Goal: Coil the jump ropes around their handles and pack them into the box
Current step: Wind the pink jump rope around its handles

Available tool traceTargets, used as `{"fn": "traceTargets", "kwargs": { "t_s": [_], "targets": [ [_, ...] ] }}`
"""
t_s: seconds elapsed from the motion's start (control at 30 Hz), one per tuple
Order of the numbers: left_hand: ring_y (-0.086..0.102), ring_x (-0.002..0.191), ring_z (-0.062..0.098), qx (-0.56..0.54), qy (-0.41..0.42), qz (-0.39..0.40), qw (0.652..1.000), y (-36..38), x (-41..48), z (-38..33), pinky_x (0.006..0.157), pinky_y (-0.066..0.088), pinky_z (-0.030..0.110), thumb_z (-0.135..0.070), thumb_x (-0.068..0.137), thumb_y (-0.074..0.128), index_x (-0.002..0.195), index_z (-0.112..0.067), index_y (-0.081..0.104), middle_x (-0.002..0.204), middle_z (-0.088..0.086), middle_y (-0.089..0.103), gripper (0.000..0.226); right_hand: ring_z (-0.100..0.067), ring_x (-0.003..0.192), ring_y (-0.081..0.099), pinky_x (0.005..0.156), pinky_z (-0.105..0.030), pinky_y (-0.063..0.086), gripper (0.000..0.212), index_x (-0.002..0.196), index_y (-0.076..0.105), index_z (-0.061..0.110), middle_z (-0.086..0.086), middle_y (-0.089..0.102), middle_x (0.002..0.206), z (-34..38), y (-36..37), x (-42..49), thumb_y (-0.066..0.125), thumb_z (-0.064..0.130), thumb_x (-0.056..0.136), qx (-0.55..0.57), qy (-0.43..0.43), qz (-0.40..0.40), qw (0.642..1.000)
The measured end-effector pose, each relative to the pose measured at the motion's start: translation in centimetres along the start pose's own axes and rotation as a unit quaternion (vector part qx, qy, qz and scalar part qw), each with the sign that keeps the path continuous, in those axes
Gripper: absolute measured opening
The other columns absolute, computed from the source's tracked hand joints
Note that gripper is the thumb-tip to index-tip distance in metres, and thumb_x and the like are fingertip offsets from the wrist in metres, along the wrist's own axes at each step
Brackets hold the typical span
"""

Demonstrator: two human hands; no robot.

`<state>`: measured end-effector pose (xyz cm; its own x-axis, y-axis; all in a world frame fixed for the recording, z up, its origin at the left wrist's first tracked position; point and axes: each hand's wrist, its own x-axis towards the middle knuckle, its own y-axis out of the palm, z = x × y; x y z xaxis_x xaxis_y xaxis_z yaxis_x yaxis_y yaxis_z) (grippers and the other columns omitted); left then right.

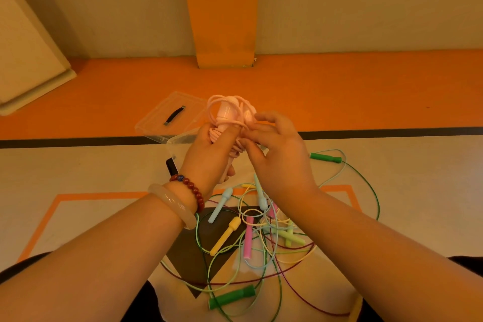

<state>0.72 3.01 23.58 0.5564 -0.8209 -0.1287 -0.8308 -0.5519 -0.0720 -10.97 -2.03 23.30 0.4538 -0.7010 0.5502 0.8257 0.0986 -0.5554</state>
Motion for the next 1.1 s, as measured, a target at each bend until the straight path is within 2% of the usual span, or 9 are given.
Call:
{"fn": "traceTargets", "kwargs": {
  "t_s": [0.17, 0.3, 0.37, 0.5, 0.67, 0.77, 0.97, 1.03, 1.1],
  "targets": [
    [0.048, 0.041, 0.015, 0.003, 0.004, -0.008, 1.0, 0.2, 0.0, 0.0, 0.041, 0.04, 0.023, -0.04, 0.094, 0.054, 0.105, -0.027, 0.055, 0.072, 0.009, 0.058, 0.018, 0.001, 0.11, 0.045, 0.088, 0.004, 0.033, 0.021, 0.111, 0.07, 0.009, 0.004, 0.045, 0.129, 0.7, 0.2, -0.3, 0.062, 0.011, 0.092, 0.088, 0.107, 0.05, 0.989],
    [0.047, 0.039, 0.015, 0.029, -0.006, -0.005, 1.0, 0.2, -0.1, 0.0, 0.041, 0.037, 0.024, -0.038, 0.094, 0.05, 0.098, -0.028, 0.054, 0.07, 0.009, 0.057, 0.012, -0.003, 0.109, 0.047, 0.089, -0.011, 0.04, 0.003, 0.088, 0.066, 0.022, 0.005, 0.041, 0.129, 0.3, -0.1, 0.5, 0.069, 0.021, 0.087, 0.105, 0.144, 0.079, 0.981],
    [0.045, 0.038, 0.014, 0.024, -0.029, 0.001, 0.999, 0.1, 0.0, -0.1, 0.04, 0.034, 0.022, -0.036, 0.096, 0.046, 0.095, -0.027, 0.053, 0.07, 0.009, 0.055, 0.011, 0.0, 0.104, 0.048, 0.087, -0.014, 0.042, 0.008, 0.083, 0.064, 0.02, 0.005, 0.041, 0.125, 0.0, -0.3, 0.8, 0.07, 0.025, 0.086, 0.111, 0.152, 0.095, 0.978],
    [0.042, 0.037, 0.012, -0.023, -0.083, 0.0, 0.996, -0.3, 0.3, -0.5, 0.04, 0.031, 0.019, -0.034, 0.098, 0.042, 0.097, -0.017, 0.052, 0.065, 0.006, 0.055, 0.02, 0.015, 0.093, 0.044, 0.076, 0.0, 0.035, 0.014, 0.077, 0.065, 0.011, 0.005, 0.046, 0.111, -0.1, -0.8, 1.1, 0.067, 0.019, 0.088, 0.102, 0.099, 0.106, 0.984],
    [0.041, 0.034, 0.009, -0.034, -0.075, -0.036, 0.996, -0.8, 0.8, -0.7, 0.036, 0.031, 0.018, -0.037, 0.1, 0.039, 0.096, -0.014, 0.052, 0.049, 0.0, 0.047, 0.026, 0.004, 0.089, 0.049, 0.071, -0.005, 0.036, 0.033, 0.058, 0.051, 0.015, 0.007, 0.047, 0.098, 0.3, -0.4, 0.3, 0.069, 0.014, 0.086, 0.125, 0.073, 0.105, 0.984],
    [0.046, 0.037, 0.01, 0.003, -0.059, -0.061, 0.996, -1.2, 1.0, -0.7, 0.037, 0.035, 0.02, -0.035, 0.1, 0.04, 0.106, -0.017, 0.052, 0.062, 0.003, 0.053, 0.022, 0.003, 0.085, 0.048, 0.068, -0.007, 0.034, 0.043, 0.052, 0.045, 0.018, 0.012, 0.046, 0.089, -0.2, -0.1, 0.1, 0.071, 0.017, 0.085, 0.101, 0.041, 0.082, 0.991],
    [0.052, 0.041, 0.013, 0.066, -0.038, -0.078, 0.994, -1.5, 1.2, 0.0, 0.042, 0.039, 0.022, -0.032, 0.099, 0.042, 0.12, -0.018, 0.052, 0.076, 0.007, 0.059, 0.027, -0.016, 0.079, 0.052, 0.063, -0.016, 0.029, 0.037, 0.062, 0.064, 0.006, -0.004, 0.06, 0.084, -2.7, -0.1, -0.7, 0.054, 0.027, 0.091, -0.016, -0.095, 0.071, 0.993],
    [0.051, 0.042, 0.014, 0.054, -0.048, -0.053, 0.996, -1.4, 1.1, 0.1, 0.042, 0.038, 0.023, -0.033, 0.098, 0.043, 0.118, -0.02, 0.053, 0.073, 0.006, 0.058, 0.026, -0.013, 0.083, 0.053, 0.068, -0.02, 0.034, 0.037, 0.065, 0.068, 0.009, -0.002, 0.062, 0.089, -3.9, -0.6, -0.5, 0.057, 0.03, 0.093, 0.001, -0.052, 0.089, 0.995],
    [0.048, 0.041, 0.013, 0.028, -0.07, -0.015, 0.997, -1.2, 0.9, -0.1, 0.042, 0.036, 0.022, -0.034, 0.098, 0.046, 0.109, -0.018, 0.054, 0.067, 0.005, 0.053, 0.021, -0.003, 0.088, 0.052, 0.074, -0.02, 0.038, 0.033, 0.064, 0.07, 0.015, 0.003, 0.06, 0.099, -4.7, -1.3, -0.1, 0.061, 0.029, 0.093, 0.056, 0.077, 0.116, 0.989]
  ]
}}
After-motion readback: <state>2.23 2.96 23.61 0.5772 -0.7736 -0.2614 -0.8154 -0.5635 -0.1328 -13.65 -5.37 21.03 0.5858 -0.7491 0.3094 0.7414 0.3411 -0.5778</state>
